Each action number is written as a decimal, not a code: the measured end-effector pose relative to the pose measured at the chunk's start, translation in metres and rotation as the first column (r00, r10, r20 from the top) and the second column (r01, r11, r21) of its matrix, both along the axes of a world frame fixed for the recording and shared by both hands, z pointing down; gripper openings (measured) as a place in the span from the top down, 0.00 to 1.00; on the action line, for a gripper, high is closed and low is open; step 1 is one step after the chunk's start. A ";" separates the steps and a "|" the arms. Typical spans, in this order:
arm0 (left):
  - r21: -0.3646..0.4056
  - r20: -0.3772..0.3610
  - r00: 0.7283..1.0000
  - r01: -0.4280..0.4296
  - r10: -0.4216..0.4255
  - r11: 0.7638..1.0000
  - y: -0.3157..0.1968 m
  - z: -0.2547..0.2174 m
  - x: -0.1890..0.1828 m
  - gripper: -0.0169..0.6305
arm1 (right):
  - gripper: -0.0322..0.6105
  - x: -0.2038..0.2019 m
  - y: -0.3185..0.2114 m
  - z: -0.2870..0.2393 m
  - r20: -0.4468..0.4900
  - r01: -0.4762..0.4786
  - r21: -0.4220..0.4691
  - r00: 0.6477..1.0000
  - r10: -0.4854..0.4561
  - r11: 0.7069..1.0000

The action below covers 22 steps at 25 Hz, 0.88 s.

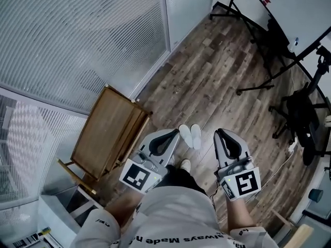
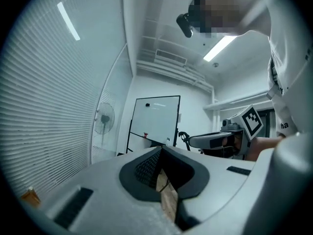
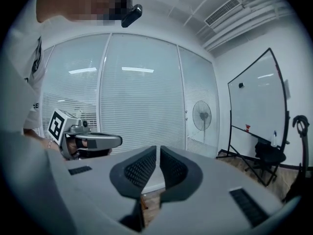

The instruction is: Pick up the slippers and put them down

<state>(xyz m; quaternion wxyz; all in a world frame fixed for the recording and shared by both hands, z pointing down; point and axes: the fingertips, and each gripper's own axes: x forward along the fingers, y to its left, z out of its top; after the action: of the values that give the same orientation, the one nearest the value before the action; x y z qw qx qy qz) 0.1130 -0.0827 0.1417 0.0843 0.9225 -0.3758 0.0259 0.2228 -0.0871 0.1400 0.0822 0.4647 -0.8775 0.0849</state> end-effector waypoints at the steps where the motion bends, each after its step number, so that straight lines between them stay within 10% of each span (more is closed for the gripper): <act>1: 0.018 -0.004 1.000 -0.003 0.003 1.000 0.000 -0.009 0.000 0.96 | 0.90 0.000 0.001 -0.009 0.001 -0.002 0.011 1.000 0.002 1.000; 22: 0.112 -0.102 0.992 -0.063 0.074 0.992 0.041 -0.102 0.008 0.96 | 0.90 -0.010 0.051 -0.108 0.016 0.042 0.109 0.999 -0.044 0.993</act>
<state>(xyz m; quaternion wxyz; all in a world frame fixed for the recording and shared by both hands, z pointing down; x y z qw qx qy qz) 0.1214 -0.0418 0.0392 0.0527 0.9382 -0.3398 -0.0405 0.2127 -0.0361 0.0320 0.0506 0.4488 -0.8913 0.0398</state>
